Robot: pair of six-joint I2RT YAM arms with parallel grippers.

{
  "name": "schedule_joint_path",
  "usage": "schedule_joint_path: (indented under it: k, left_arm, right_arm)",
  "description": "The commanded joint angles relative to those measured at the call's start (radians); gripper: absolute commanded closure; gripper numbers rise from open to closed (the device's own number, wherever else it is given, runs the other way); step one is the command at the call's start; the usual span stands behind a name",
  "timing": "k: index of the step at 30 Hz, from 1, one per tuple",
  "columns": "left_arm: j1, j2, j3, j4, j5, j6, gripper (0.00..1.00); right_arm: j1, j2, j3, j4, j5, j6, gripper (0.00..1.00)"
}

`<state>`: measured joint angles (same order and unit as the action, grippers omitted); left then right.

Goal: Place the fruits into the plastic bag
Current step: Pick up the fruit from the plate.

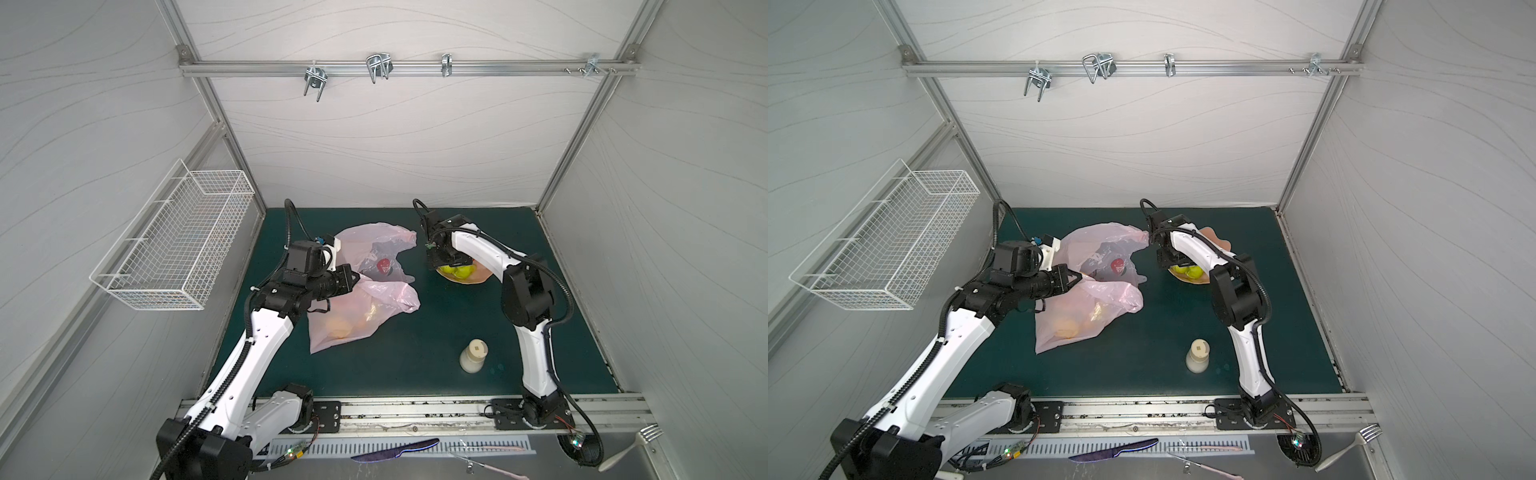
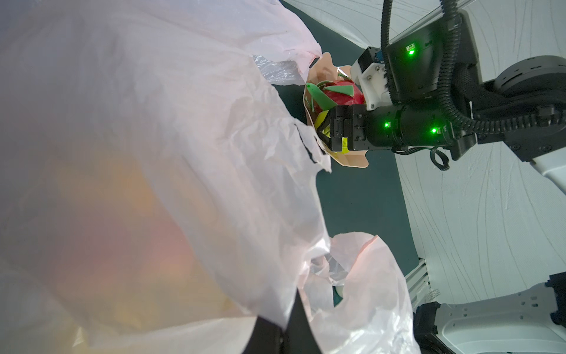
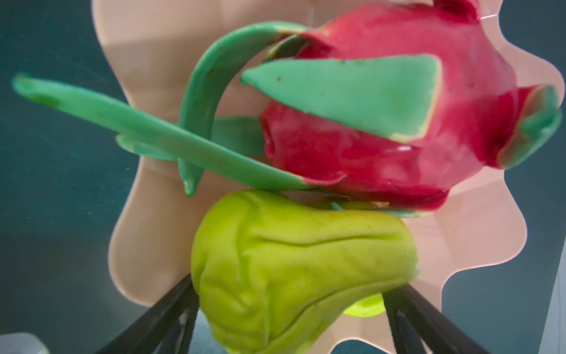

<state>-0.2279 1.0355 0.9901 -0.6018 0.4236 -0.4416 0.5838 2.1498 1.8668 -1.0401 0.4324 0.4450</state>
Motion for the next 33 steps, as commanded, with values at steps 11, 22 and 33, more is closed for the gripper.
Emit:
schedule_joint_path:
  k: [11,22,33]
  left_arm:
    - [0.005,-0.017,0.013,0.023,0.006,0.0,1.0]
    - [0.005,-0.012,0.018,0.021,0.003,0.003,1.0]
    - [0.006,-0.005,0.023,0.018,0.002,0.007,1.0]
  right_arm:
    - [0.006,-0.017,-0.014,0.037,0.012,-0.025,0.23]
    - [0.011,-0.122,-0.09,0.085,-0.004,-0.037,0.4]
    - [0.01,-0.297,-0.096,0.09,-0.02,-0.04,0.42]
